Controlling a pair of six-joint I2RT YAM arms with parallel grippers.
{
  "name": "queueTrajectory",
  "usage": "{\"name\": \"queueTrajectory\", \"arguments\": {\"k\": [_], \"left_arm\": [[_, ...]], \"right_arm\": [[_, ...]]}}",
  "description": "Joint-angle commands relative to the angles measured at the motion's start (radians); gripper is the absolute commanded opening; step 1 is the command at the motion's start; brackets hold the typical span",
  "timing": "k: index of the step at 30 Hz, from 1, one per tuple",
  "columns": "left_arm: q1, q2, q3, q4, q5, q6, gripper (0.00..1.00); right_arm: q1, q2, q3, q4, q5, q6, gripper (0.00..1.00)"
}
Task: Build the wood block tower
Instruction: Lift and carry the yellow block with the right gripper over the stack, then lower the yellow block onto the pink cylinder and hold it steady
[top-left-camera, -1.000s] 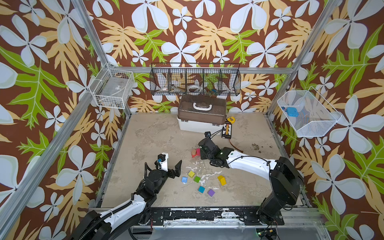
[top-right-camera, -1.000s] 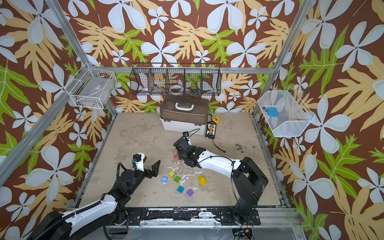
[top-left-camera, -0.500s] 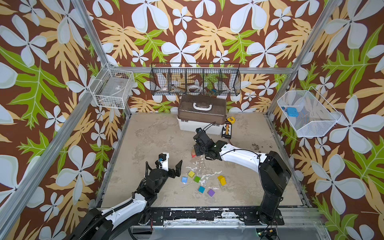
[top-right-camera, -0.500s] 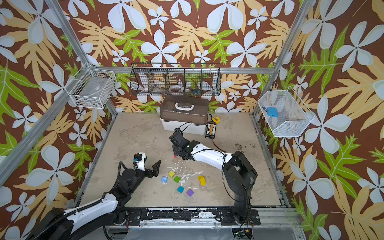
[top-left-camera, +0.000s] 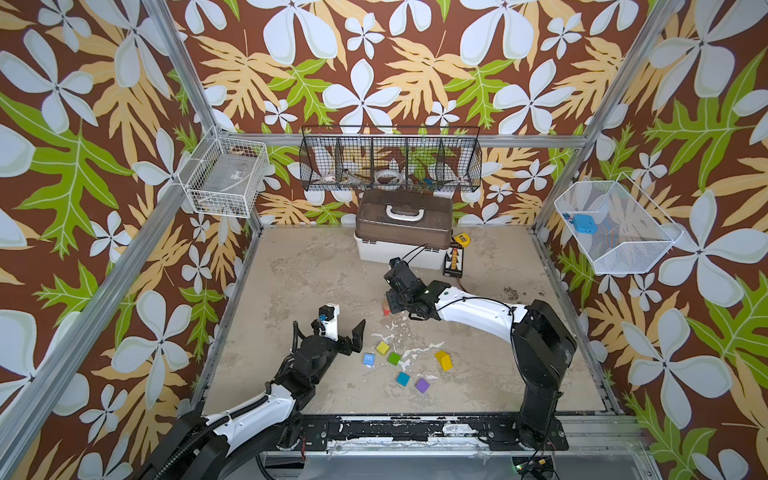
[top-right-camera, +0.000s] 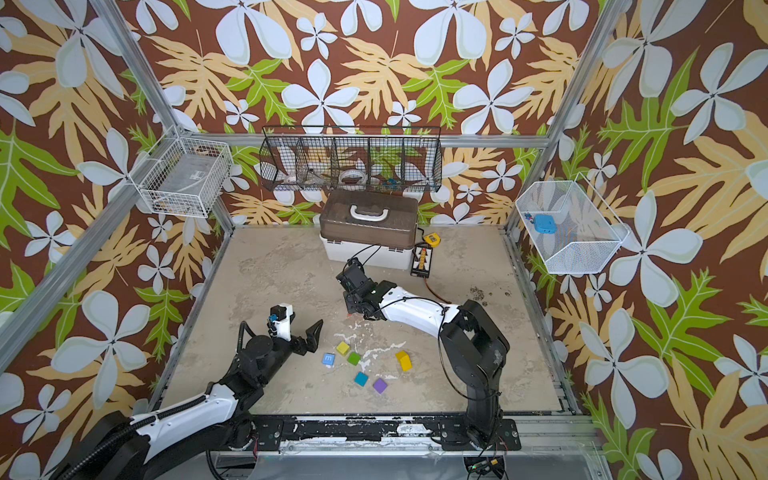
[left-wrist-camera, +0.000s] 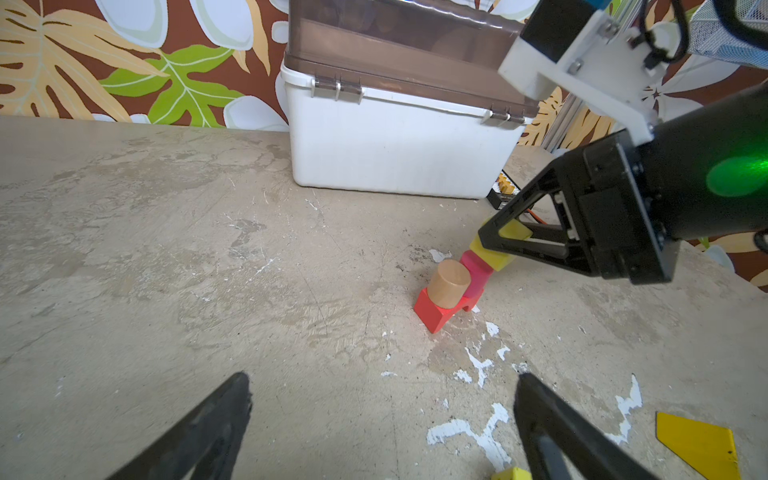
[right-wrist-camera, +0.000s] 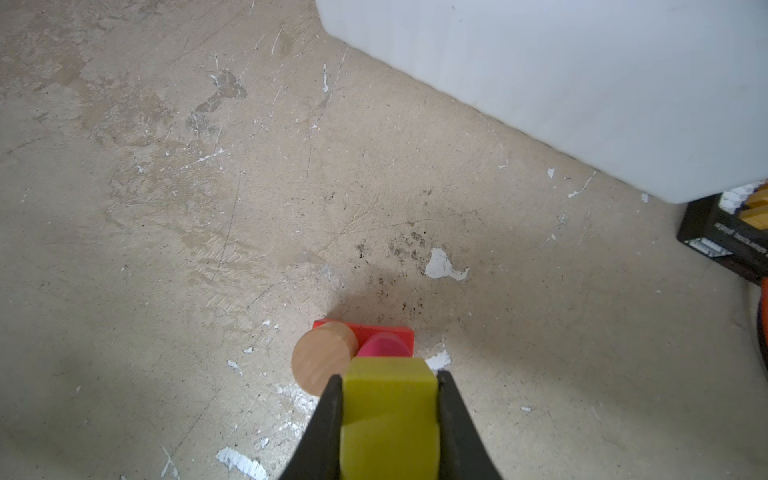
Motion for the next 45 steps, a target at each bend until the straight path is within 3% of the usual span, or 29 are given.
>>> {"name": "queueTrajectory", "arguments": {"k": [1,45], "left_arm": [[0.000,0.004,0.008,0.022,-0.006,-0.001,1.00],[0.000,0.059,0.041,-0.001,-0.009,-0.004,1.00]], "right_arm": [[0.001,0.009,0.013,-0.010,0.013,0.018,0.12],[0.001,0.075,0.075,-0.050,0.030,0.076,0.12]]}}
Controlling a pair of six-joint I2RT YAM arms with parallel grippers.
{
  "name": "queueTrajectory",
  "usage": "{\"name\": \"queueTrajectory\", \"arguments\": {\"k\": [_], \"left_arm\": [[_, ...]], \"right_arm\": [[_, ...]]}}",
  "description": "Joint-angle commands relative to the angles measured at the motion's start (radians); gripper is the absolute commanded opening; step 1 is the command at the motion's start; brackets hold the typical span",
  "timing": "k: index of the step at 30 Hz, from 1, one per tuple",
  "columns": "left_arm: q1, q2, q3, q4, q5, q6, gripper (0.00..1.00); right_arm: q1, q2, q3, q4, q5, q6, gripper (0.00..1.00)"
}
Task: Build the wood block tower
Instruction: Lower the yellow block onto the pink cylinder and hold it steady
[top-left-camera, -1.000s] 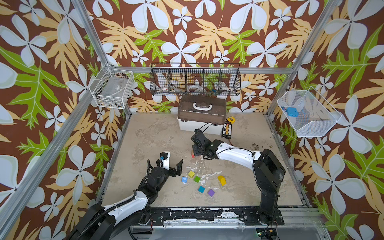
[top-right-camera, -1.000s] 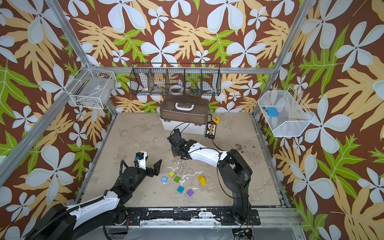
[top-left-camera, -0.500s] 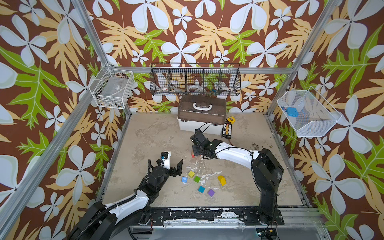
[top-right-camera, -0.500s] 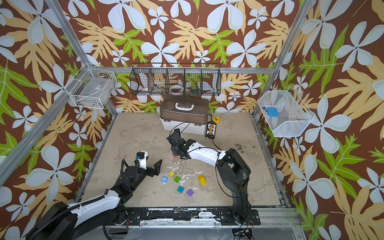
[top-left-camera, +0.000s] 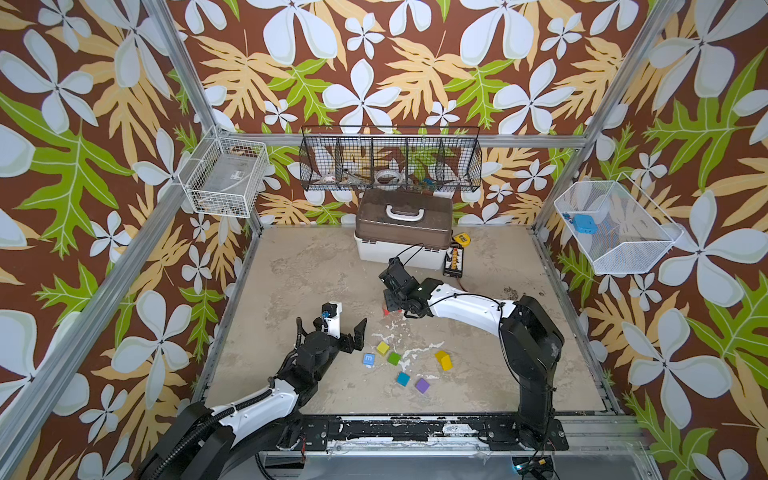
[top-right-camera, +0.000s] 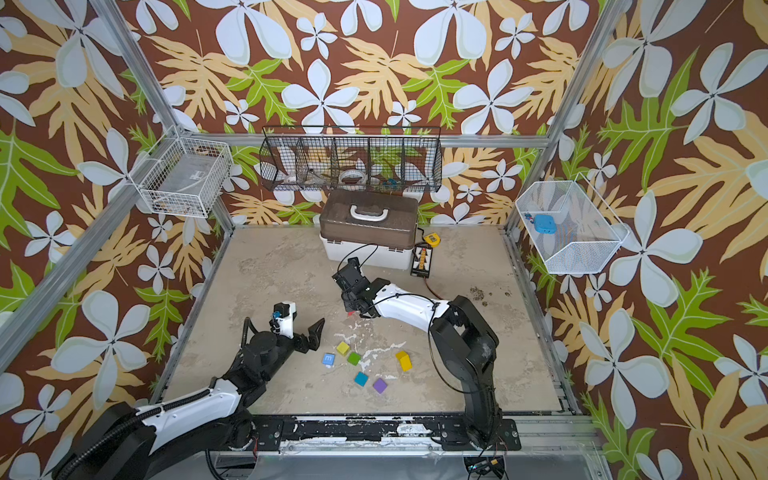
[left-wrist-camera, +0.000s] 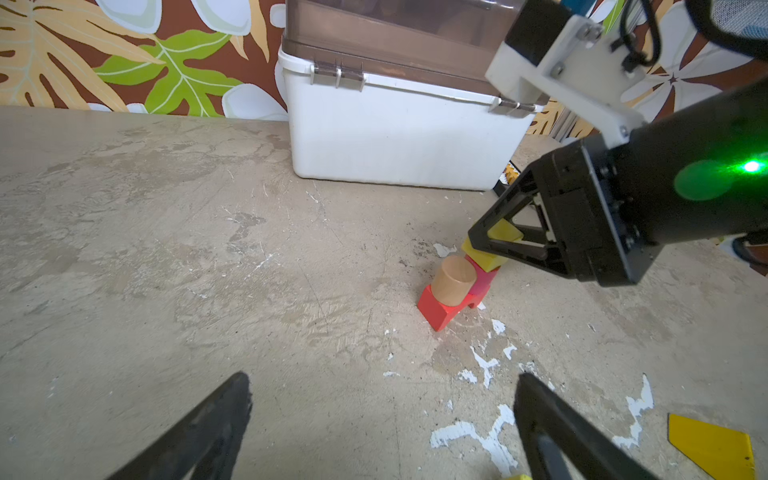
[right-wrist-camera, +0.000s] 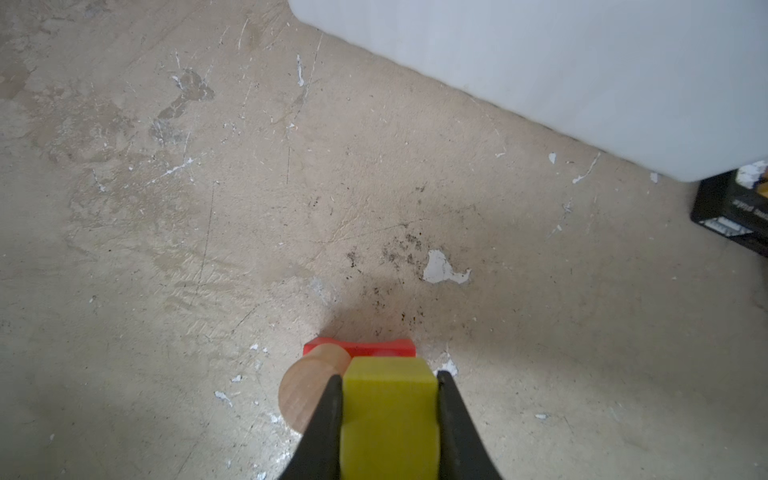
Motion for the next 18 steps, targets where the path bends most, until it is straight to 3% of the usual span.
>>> {"name": "queueTrajectory", "arguments": {"k": [1,13,18], "left_arm": [[0.000,0.001,0.007,0.010,-0.006,-0.003,1.00],[-0.001,0.008,0.010,0.009,-0.005,-0.003,1.00],[0.000,0.013,0.013,0.005,-0.005,-0.004,1.00]], "right_arm": [[0.001,0.003,0.007,-0.009,0.003,0.012,0.12],[0.002,0.006,0.011,-0.012,-0.003,0.016,0.17],[0.001,0.002,0.008,-0.013,-0.007,0.014,0.27]]}}
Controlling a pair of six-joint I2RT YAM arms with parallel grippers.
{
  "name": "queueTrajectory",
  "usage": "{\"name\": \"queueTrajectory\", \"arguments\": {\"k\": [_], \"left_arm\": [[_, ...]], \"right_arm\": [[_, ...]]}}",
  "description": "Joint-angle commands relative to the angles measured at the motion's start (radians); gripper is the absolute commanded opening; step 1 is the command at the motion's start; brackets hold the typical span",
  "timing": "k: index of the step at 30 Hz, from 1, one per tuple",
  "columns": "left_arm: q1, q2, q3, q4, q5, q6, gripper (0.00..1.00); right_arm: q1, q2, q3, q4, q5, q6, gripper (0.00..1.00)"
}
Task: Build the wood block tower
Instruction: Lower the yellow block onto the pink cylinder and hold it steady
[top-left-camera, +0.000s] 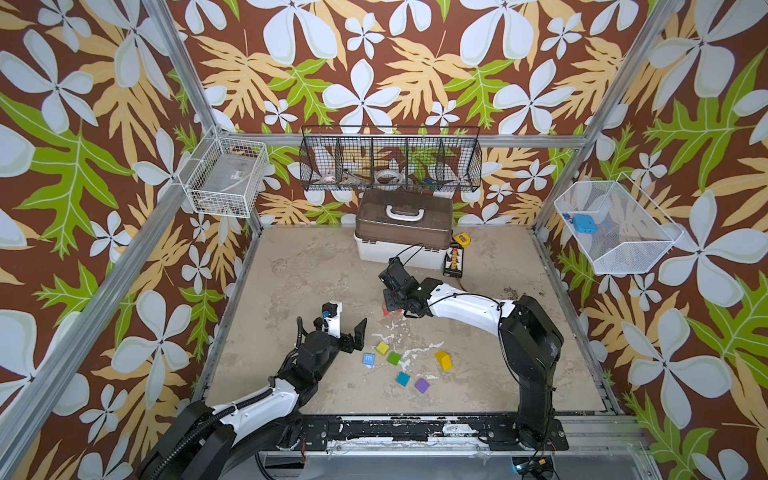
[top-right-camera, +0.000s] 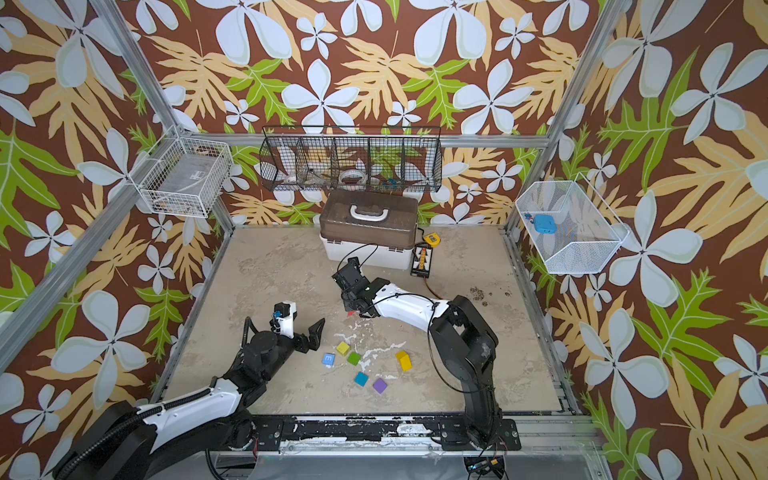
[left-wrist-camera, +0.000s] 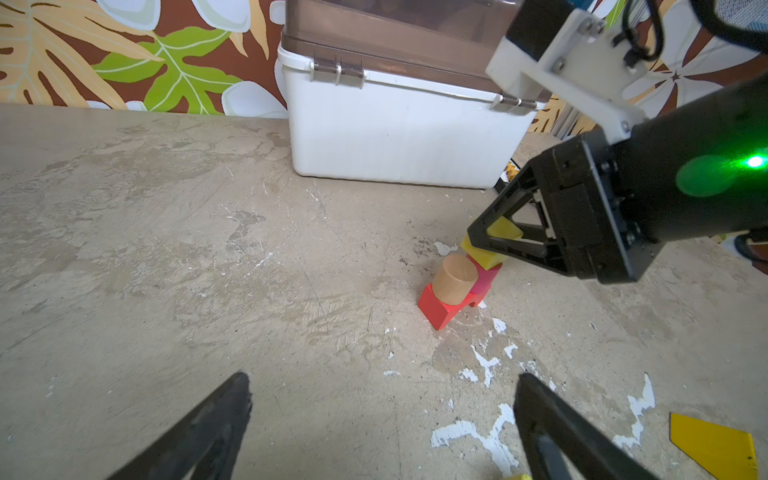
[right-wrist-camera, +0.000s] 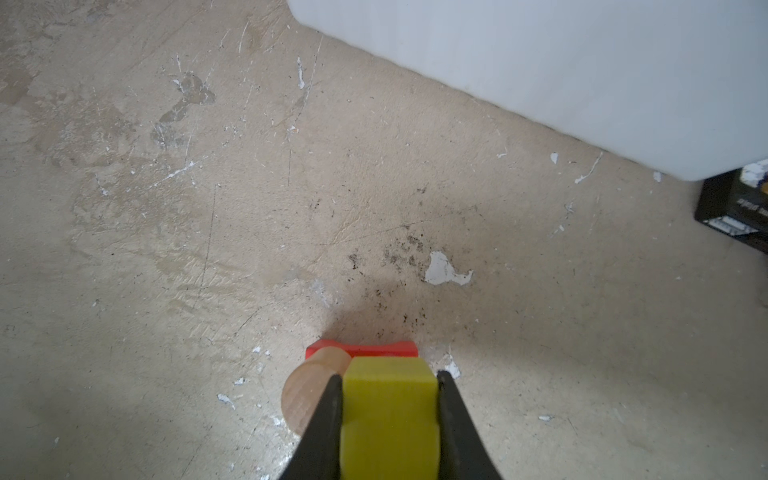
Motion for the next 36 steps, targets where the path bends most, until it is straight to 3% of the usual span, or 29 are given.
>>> {"name": "queueTrajectory", "arguments": {"k": [1,10,24,36], "left_arm": [[-0.001,0.003,0.010,0.007,-0.006,-0.003,1.00],[-0.002,0.012,0.015,0.004,-0.005,-0.003,1.00],[-0.002,0.023,0.023,-0.001,-0.005,-0.003,1.00],[-0.002,0.029,0.026,-0.002,-0.005,-0.003,1.00]], "right_arm": [[0.001,-0.003,0.002,-0.012,-0.004,0.003,0.29],[0.002,-0.025,-0.013,-0.005,-0.013,0.005,0.41],[0.002,-0.037,-0.026,-0.007,-0.016,0.011,0.34],[0.002,-0.058,-0.045,-0.001,-0.017,0.021,0.34]]}}
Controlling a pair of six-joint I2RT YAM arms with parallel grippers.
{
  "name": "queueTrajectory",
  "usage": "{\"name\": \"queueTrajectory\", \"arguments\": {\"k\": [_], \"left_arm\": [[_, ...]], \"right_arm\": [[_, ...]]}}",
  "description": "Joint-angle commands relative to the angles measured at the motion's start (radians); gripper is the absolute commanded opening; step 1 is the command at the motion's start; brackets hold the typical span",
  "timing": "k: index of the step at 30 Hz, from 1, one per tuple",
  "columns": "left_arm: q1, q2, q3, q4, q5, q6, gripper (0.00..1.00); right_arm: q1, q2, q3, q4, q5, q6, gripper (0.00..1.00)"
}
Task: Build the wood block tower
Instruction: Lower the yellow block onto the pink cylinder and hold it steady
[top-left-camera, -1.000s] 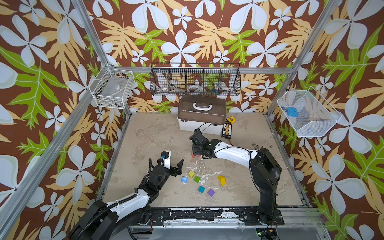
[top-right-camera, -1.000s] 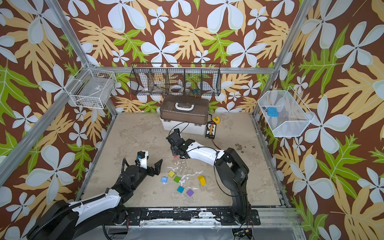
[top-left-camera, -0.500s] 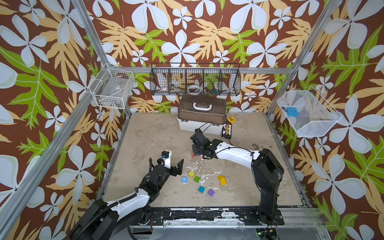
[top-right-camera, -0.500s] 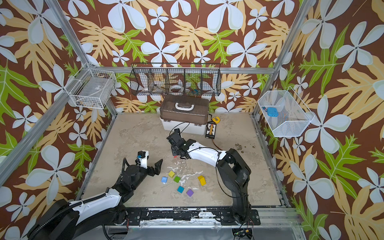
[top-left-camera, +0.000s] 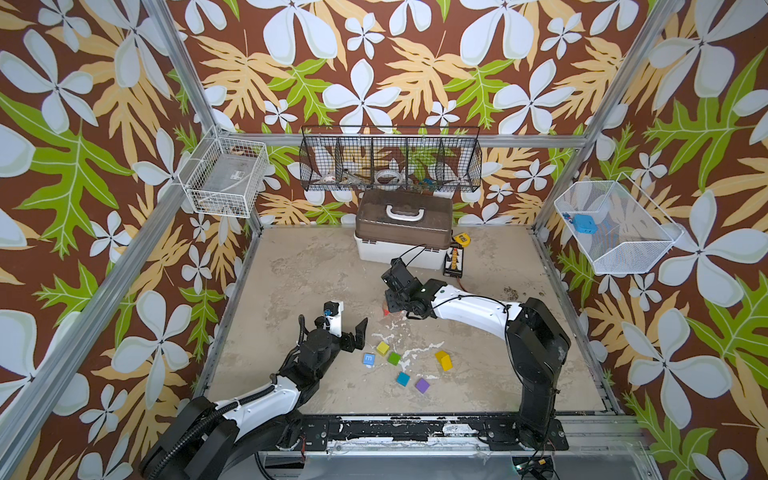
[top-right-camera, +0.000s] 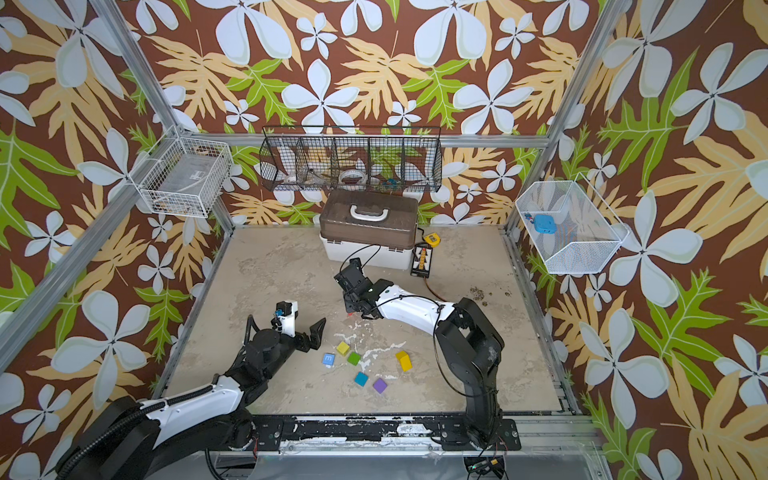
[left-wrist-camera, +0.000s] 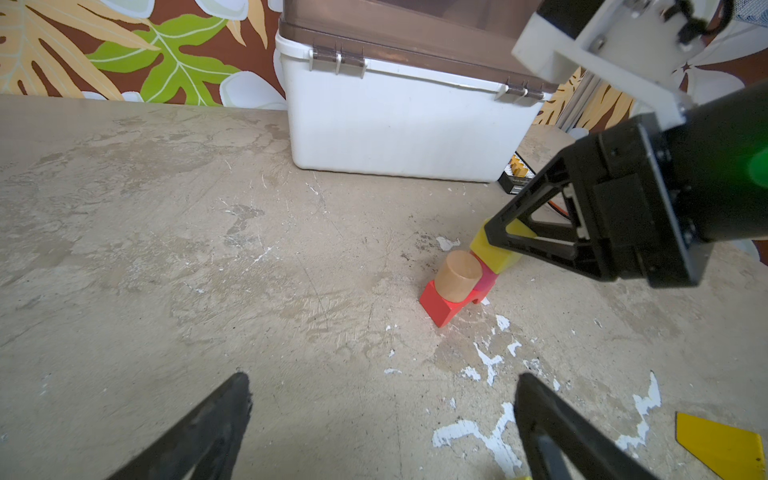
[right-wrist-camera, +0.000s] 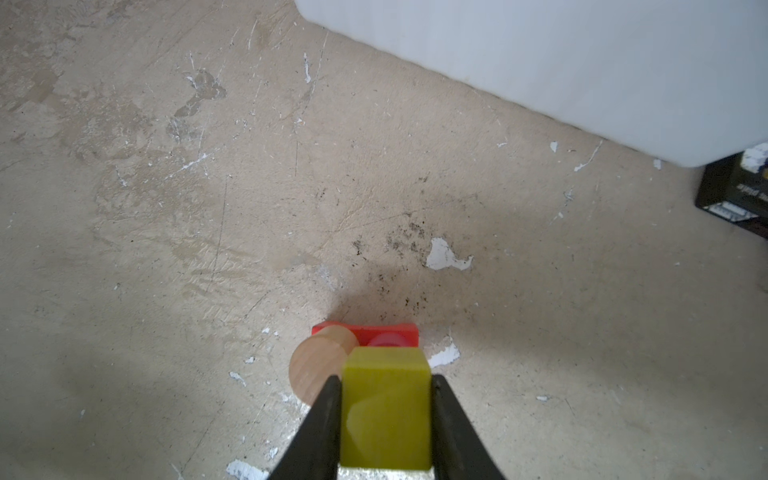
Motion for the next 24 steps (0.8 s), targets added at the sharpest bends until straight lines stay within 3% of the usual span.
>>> {"name": "queueTrajectory", "arguments": {"k": [1,24], "left_arm": [[-0.001,0.002,0.007,0.008,-0.006,0.001,1.00],[-0.001,0.008,0.013,0.003,-0.004,-0.001,1.00]], "right_arm": [[0.001,-0.011,-0.005,-0.004,0.004,0.010,0.34],[0.002,0.021,0.025,-0.015,0.016,0.020,0.34]]}}
